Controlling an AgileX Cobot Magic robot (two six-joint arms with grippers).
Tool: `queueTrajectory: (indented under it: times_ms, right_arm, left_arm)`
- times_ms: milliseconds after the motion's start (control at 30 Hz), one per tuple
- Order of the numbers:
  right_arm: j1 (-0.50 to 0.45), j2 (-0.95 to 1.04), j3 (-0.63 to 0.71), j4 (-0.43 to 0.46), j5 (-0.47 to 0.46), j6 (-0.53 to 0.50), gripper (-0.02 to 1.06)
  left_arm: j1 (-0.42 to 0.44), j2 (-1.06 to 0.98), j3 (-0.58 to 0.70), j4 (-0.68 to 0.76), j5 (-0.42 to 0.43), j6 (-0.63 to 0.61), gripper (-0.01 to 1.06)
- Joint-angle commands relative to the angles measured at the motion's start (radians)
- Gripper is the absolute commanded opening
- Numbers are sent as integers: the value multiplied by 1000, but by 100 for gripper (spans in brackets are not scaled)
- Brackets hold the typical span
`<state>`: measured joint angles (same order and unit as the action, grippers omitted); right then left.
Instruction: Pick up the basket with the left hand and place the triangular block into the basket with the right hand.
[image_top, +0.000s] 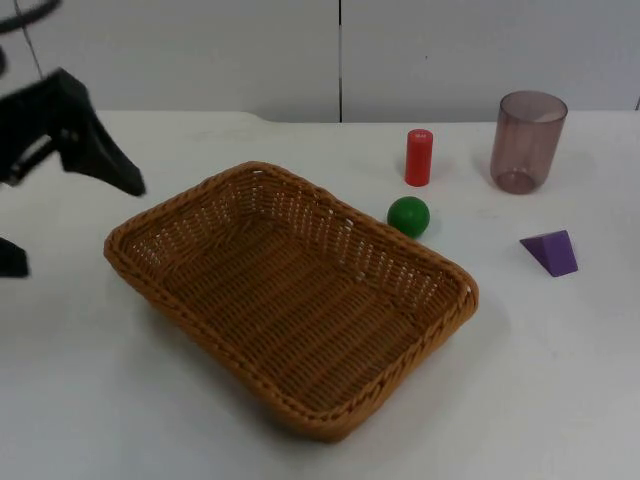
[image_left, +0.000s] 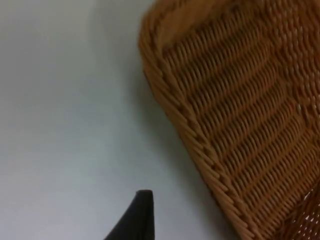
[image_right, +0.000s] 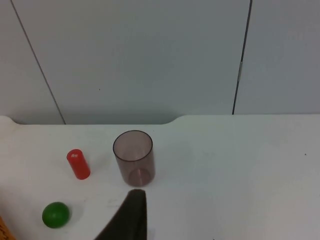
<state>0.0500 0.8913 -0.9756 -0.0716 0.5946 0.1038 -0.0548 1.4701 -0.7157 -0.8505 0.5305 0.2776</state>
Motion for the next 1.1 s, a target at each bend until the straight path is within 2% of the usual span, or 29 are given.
queueTrajectory:
  times_ms: [0,67,100,167,233,300,400,500,600,700,900,1067]
  right_arm:
    - [-6,0,-5,-5,-19,1,105]
    - [-6,0,-5,-5,-22,1,105]
    - [-6,0,-5,-5,-22,1,105]
    - [-6,0,-5,-5,-22,1,105]
    - [-6,0,-5,-5,-11,1,105]
    - [-6,0,-5,-5,-8,1,105]
    - [-6,0,-5,-5,3,-11,105]
    - [-6,0,-5,-5,3,-14,105]
    - [-6,0,-5,-5,-5,-26,105]
    - [-6,0,-5,-5,-9,-26,105]
    - [-6,0,-5,-20,-9,-26,105]
    - [-6,0,-5,-32,-7,-26,105]
  left_arm:
    - [-48,32,11,-65,-46,8,105]
    - [-129,80,13,-100,-112,-21,105]
    - [-129,80,13,-100,-112,-21,105]
    - [-199,137,13,-155,-223,-67,105]
    - [-233,190,13,-207,-283,-102,105]
    - [-237,217,13,-232,-292,-118,105]
    - [-237,283,13,-359,-309,-127,105]
    - [-237,312,13,-423,-325,-127,105]
    - [-261,341,13,-483,-382,-127,105]
    - [-284,360,6,-530,-398,-127,105]
    - [-346,426,-54,-530,-405,-127,105]
    - [-363,466,-87,-531,-408,-127,105]
